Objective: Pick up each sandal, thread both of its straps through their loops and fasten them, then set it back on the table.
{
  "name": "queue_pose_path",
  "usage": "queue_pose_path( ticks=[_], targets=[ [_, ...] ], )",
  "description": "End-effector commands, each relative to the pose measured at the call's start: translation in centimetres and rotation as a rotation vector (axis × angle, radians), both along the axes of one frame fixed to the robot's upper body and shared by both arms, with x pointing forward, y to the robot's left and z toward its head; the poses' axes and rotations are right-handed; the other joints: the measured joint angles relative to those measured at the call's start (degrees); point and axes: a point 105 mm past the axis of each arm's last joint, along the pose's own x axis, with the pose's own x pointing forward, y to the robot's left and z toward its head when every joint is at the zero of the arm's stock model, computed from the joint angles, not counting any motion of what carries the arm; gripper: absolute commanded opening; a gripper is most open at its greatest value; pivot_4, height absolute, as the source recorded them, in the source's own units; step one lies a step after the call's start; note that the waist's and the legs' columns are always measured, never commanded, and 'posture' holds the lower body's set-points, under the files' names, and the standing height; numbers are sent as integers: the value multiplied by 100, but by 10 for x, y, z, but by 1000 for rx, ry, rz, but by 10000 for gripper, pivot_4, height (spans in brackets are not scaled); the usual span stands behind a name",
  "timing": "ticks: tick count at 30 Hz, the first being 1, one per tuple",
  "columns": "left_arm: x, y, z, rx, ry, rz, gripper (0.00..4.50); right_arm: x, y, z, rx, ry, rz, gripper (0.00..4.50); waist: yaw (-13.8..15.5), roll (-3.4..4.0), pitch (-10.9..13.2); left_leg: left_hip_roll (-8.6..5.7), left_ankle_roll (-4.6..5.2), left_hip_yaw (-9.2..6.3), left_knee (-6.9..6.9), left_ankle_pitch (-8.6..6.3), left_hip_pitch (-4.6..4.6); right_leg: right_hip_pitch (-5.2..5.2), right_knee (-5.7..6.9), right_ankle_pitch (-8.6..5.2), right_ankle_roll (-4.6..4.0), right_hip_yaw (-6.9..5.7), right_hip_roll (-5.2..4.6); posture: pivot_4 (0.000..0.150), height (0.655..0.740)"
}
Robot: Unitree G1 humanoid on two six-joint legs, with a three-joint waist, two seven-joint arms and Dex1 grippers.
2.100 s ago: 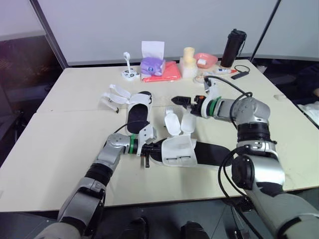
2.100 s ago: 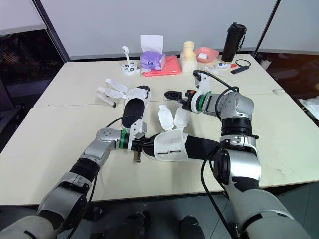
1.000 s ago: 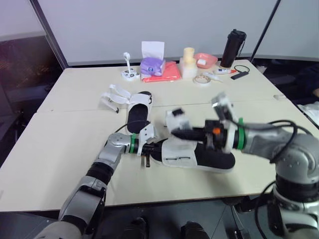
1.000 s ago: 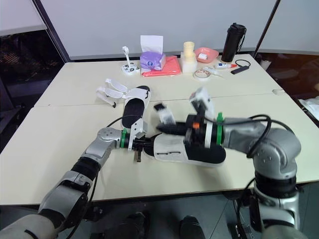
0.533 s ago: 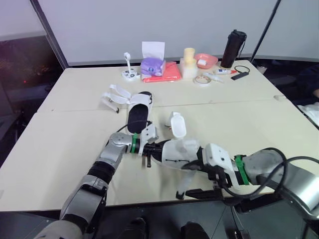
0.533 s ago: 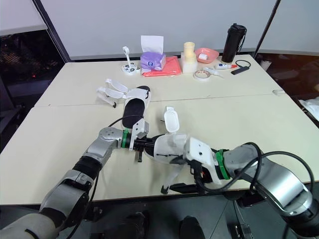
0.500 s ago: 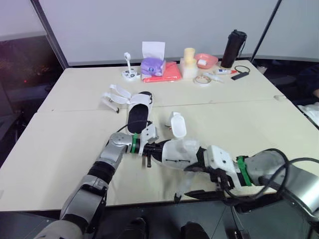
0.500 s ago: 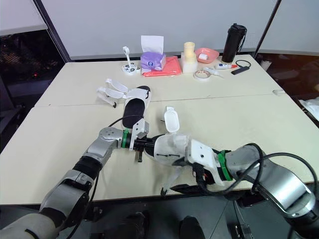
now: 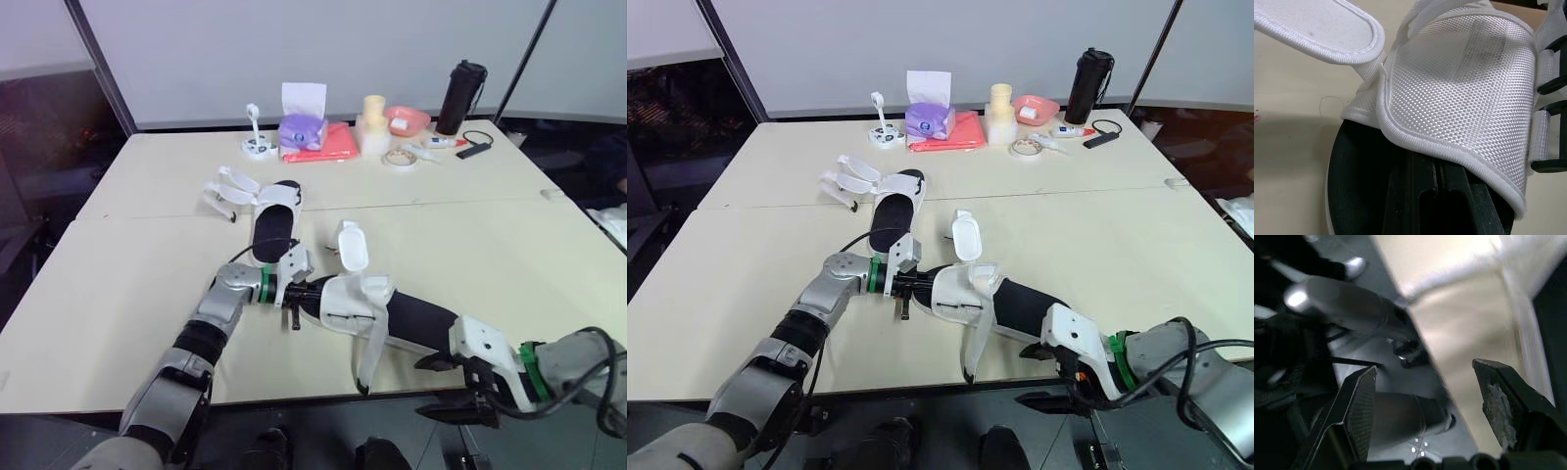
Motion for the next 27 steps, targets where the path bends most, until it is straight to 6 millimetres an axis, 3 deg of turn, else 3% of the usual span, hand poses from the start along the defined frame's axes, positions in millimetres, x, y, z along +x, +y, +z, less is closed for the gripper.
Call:
queue_pose_path(
  ticks=[1, 12, 21, 27],
  targets=[
    [-6, -1, -9, 19, 29, -4, 0, 20, -6, -2, -20, -60, -86, 33764, -1, 0, 0, 0, 0, 0, 0, 0, 0, 0, 0, 0, 0, 0, -1, 1500, 7344],
    [-8, -2, -5, -4, 20, 17, 0, 73, -13, 6, 27, -121, -287, 33764, -15, 0, 0, -1, 0, -1, 3, 0, 0, 0, 0, 1, -1, 0, 0, 1500, 7344],
    [-7, -1, -4, -7, 11, 32, 0, 55, -9, 24, 88, -51, -213, 33764, -12, 1, 0, -2, 1, -2, 1, 0, 0, 0, 0, 1, 0, -1, 0, 1500, 7344],
    [-6, -3, -3, -6, 8, 26, 0, 47, 7, 46, 281, 29, -219, 33764, -5, 1, 0, -1, 1, -3, 2, 0, 0, 1, 0, 1, 0, -1, 0, 1500, 7344]
  ],
)
